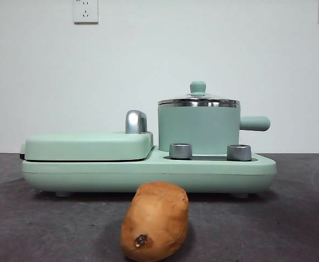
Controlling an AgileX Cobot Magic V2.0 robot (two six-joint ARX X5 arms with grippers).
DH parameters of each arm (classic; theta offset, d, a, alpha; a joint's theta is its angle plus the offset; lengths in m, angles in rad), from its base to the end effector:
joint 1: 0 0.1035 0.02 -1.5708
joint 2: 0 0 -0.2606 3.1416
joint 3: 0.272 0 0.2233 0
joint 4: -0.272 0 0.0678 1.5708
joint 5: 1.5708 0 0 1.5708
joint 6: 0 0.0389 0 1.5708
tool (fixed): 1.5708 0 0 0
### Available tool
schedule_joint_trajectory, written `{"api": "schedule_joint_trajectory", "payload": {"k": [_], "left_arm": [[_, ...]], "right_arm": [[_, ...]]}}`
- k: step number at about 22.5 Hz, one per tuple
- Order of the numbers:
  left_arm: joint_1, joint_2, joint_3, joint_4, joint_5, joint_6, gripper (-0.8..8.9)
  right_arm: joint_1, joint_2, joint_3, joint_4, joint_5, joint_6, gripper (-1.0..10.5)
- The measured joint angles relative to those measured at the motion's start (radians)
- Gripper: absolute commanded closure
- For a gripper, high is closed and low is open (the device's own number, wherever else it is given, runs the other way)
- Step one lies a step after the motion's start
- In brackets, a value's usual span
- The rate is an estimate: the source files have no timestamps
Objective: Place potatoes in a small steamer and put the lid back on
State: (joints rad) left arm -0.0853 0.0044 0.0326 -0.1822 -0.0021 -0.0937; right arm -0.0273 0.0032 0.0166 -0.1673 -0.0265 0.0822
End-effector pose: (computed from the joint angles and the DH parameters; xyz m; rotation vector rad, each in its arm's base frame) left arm 0.0779 -0.0066 0.1543 -0.0867 0.1577 -0.0758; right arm 0.0791 -0.0011 0.1508 0.0862 0.1537 -0.0071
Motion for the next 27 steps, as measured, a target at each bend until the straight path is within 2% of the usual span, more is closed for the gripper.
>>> {"api": "schedule_joint_trajectory", "payload": {"k": [11, 17, 20, 23, 27], "left_arm": [[0.0, 0.0, 0.0, 0.0, 0.0, 0.0, 8.02], [0.0, 0.0, 0.0, 0.006, 0.0, -0.005, 8.03], [0.0, 0.0, 0.0, 0.043, 0.0, -0.035, 8.03], [0.0, 0.0, 0.0, 0.084, 0.0, -0.103, 8.03], [-0.005, 0.014, 0.008, 0.059, 0.008, -0.191, 8.03]], "right_arm": [[0.0, 0.0, 0.0, 0.0, 0.0, 0.004, 9.3], [0.0, 0.0, 0.0, 0.001, -0.001, 0.061, 9.3], [0.0, 0.0, 0.0, 0.002, -0.013, 0.099, 9.3], [0.0, 0.0, 0.0, 0.003, -0.062, 0.134, 9.3], [0.0, 0.008, 0.04, -0.037, -0.129, 0.197, 9.3]]}}
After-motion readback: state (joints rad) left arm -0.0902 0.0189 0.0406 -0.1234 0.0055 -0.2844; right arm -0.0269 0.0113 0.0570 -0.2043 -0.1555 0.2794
